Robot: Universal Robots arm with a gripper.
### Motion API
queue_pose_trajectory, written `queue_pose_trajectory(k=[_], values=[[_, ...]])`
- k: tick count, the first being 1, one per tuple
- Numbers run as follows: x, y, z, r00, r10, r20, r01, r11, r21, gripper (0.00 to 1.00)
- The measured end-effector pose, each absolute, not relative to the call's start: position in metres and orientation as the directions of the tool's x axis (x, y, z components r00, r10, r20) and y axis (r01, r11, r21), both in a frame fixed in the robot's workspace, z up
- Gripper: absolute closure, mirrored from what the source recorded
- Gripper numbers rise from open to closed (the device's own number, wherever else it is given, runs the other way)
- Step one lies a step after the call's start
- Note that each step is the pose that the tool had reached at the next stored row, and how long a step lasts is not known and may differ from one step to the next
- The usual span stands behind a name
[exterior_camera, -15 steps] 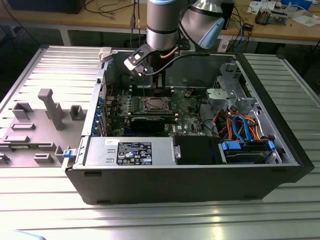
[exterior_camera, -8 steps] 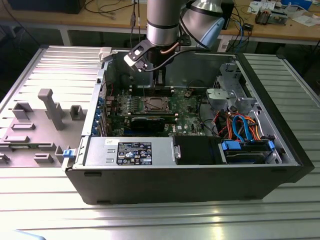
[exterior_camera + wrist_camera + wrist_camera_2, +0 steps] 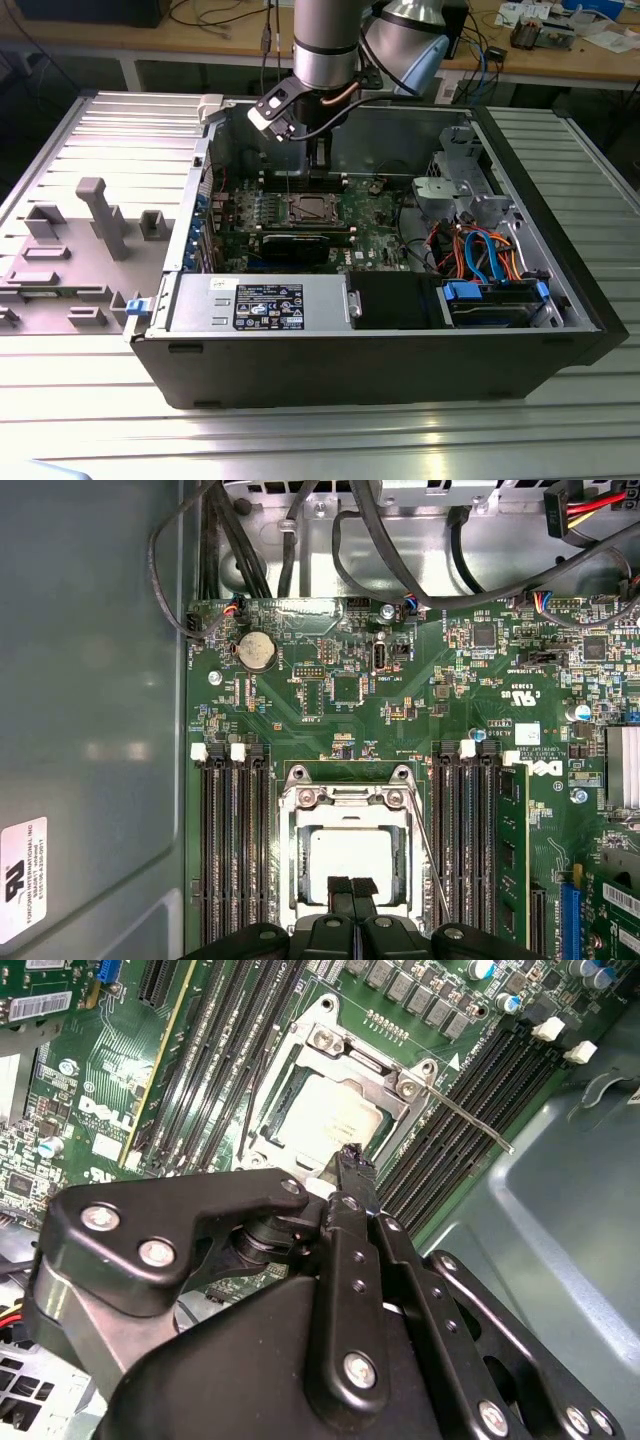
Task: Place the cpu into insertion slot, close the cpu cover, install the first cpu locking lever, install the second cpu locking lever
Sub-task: 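Install the first cpu locking lever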
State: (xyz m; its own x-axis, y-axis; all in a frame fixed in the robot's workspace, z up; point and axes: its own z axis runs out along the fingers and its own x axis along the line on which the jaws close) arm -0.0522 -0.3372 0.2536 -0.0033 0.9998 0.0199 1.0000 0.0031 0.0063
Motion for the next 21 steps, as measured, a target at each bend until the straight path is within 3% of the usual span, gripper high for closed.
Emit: queue_pose_trajectory(k=[9, 21], values=[[-0.0522, -0.3372, 0.2537, -0.007, 1.0, 0.02, 1.0, 0.006, 0.006, 0.89], [-0.0522, -0.3372, 0.2535, -0.187, 0.982, 0.02, 0.982, 0.186, 0.006, 0.89]])
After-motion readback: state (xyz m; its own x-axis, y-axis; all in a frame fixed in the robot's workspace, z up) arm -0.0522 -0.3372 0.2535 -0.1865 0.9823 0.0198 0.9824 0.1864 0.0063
